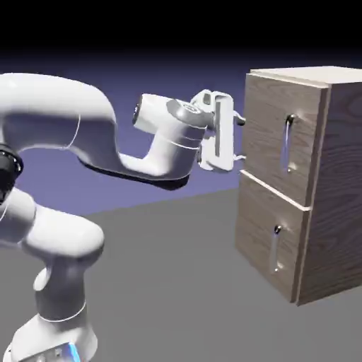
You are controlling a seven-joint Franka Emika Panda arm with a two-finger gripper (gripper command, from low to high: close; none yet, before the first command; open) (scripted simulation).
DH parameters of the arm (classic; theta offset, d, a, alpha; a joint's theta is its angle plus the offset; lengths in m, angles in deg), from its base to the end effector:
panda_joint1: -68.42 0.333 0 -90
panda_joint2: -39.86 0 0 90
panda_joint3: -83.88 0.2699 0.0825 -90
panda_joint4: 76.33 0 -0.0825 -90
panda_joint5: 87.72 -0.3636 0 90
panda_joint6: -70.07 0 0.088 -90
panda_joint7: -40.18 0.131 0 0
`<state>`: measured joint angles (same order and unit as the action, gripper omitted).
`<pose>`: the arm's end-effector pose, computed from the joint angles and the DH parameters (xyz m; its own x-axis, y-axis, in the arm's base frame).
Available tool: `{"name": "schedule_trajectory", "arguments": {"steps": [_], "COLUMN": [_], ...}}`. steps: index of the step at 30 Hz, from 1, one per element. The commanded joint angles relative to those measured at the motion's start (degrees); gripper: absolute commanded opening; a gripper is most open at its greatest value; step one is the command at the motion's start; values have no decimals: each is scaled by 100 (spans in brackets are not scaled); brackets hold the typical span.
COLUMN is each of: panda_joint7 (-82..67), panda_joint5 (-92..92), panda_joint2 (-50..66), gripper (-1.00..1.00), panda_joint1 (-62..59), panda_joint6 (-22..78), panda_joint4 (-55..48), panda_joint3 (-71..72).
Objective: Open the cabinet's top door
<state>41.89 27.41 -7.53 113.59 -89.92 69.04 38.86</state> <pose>0.4169 0.0215 0.4954 0.0208 0.9981 0.0576 0.2881 -0.0612 0.9556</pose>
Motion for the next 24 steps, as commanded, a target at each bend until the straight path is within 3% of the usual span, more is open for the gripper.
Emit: {"name": "schedule_trajectory", "arguments": {"steps": [1, 20, 24], "panda_joint7": [-88, -1755, -1703], "panda_joint5": [250, 4958, 5034], "panda_joint2": [-32, -634, -445], "gripper": [100, 100, 100], "panda_joint1": [96, 1916, 2538], "panda_joint6": [30, 604, 630], "panda_joint4": [-34, -673, -1168], "panda_joint3": [-98, -1939, -2354]}}
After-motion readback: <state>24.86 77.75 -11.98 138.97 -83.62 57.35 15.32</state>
